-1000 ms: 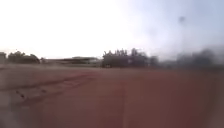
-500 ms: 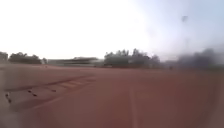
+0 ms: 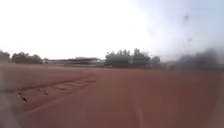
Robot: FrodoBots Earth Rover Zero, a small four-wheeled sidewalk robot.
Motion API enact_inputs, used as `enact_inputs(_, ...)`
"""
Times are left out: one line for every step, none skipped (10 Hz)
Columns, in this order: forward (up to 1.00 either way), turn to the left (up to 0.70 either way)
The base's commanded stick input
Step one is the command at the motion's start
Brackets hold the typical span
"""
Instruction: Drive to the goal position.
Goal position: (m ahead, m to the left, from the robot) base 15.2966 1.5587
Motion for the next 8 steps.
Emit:
enact_inputs(0.70,-0.35)
enact_inputs(0.70,-0.17)
enact_inputs(0.70,-0.05)
enact_inputs(0.70,0.00)
enact_inputs(0.70,0.00)
enact_inputs(0.70,0.00)
enact_inputs(0.70,0.00)
enact_inputs(0.70,0.00)
